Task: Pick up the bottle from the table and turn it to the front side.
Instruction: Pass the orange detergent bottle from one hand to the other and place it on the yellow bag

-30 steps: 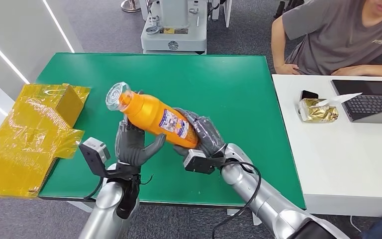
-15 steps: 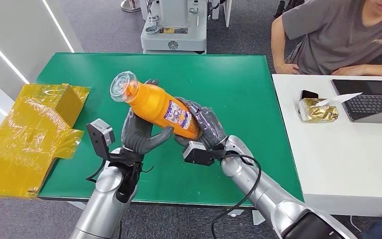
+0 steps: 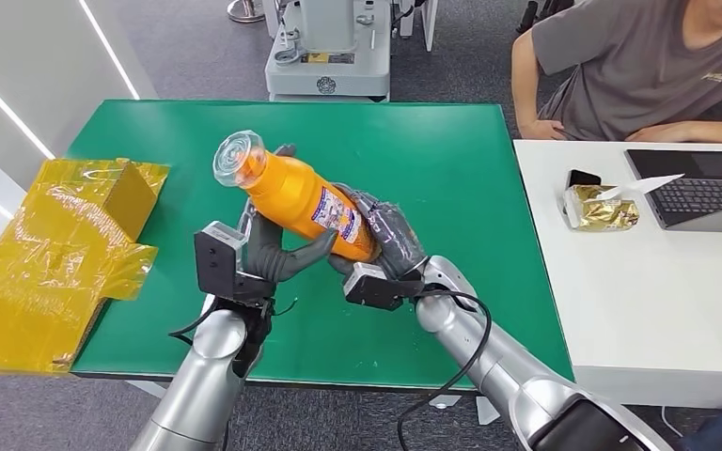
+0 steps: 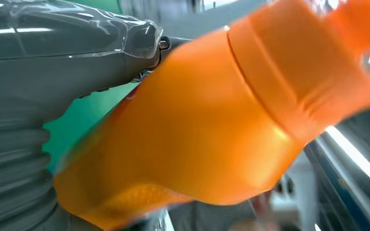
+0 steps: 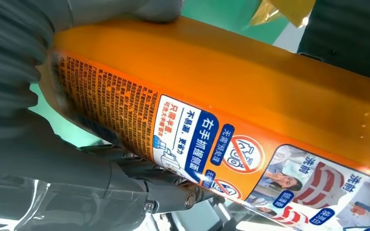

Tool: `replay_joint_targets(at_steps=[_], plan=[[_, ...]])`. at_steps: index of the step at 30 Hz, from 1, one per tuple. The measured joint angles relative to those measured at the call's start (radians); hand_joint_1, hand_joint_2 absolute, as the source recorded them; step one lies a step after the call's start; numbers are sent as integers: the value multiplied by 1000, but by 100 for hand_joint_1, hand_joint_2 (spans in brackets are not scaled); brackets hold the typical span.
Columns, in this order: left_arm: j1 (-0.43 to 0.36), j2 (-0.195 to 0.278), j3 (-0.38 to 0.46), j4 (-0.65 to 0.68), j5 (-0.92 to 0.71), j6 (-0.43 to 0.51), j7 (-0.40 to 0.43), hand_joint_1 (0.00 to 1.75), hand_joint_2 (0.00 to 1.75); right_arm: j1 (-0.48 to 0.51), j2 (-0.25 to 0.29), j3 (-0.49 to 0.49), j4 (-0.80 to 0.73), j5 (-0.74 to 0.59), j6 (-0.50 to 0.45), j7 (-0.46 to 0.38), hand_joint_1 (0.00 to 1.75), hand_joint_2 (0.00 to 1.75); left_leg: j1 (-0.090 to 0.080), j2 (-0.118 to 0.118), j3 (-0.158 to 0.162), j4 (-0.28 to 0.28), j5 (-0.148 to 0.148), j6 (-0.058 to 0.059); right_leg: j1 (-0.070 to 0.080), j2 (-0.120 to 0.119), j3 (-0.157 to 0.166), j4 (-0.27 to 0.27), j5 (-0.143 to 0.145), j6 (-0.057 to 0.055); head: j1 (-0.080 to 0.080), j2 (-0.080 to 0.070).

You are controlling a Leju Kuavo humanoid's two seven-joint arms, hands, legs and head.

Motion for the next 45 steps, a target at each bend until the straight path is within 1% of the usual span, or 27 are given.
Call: replay_joint_targets(at_steps=[3,4,7,9,11,14,23,25,27,29,30,34,35,38,41,45], plan=[[15,-12,-13,0,-217,261,16,0,175,1,20,-17,10,25,44,16,175,175,0,-1,0,0,0,0,0,-1,0,0,0,0,0,0],[21,-18,-18,0,-277,330,24,0,175,2,27,-23,13,30,58,23,175,175,0,-1,-1,0,0,0,0,-1,-1,0,0,0,0,0],[35,-32,-25,0,-433,480,56,0,175,4,51,-42,22,30,99,35,175,175,0,0,-1,0,0,0,0,0,-1,0,0,0,0,0],[38,-41,-25,0,-507,541,76,0,175,4,67,-57,27,29,119,41,175,175,0,0,-2,0,0,0,0,0,-2,0,0,0,0,0],[39,-46,-21,1,-528,560,84,0,175,4,79,-70,32,29,136,46,175,175,0,-1,-2,0,0,0,0,-1,-2,0,0,0,0,0],[39,-51,-14,4,-533,564,86,0,175,4,88,-85,39,29,154,48,175,175,0,-1,-2,0,0,0,0,-1,-2,0,0,0,0,0],[41,-60,0,8,-515,565,83,0,175,6,98,-102,49,40,164,47,175,175,0,-1,-2,0,0,0,0,-1,-2,0,0,0,0,0],[44,-61,2,8,-500,563,79,0,175,8,98,-104,50,58,147,47,175,175,0,-1,-2,0,0,0,0,-1,-2,0,0,0,0,0],[49,-61,2,8,-482,554,77,0,175,10,98,-105,54,85,111,48,175,175,0,-1,-2,0,0,0,0,-1,-2,0,0,0,0,0],[51,-61,3,8,-441,514,74,0,175,12,98,-105,58,115,70,48,175,175,0,-1,-2,0,0,0,0,-1,-2,0,0,0,0,0],[51,-61,5,8,-406,473,70,0,175,13,97,-105,60,128,52,48,175,175,0,-1,-2,0,0,0,0,-1,-2,0,0,0,0,0],[50,-58,19,8,-190,204,49,0,175,15,87,-107,65,185,-8,46,175,175,0,-1,-2,0,0,0,0,-1,-2,0,0,0,0,0],[49,-56,22,8,-153,150,47,0,175,16,84,-108,66,193,-16,46,175,175,0,0,-2,0,0,0,0,0,-2,0,0,0,0,0],[46,-49,29,9,-86,39,46,0,175,17,76,-112,66,207,-24,45,175,175,0,0,-2,0,0,0,0,0,-2,0,0,0,0,0],[42,-41,31,10,-63,-16,46,0,175,20,72,-116,65,210,-27,44,175,175,0,0,-2,0,0,0,0,0,-2,0,0,0,0,0],[40,-34,31,10,-58,-23,48,0,175,29,68,-117,57,218,-35,48,175,175,0,0,-2,0,0,0,0,0,-3,0,0,0,0,0]])
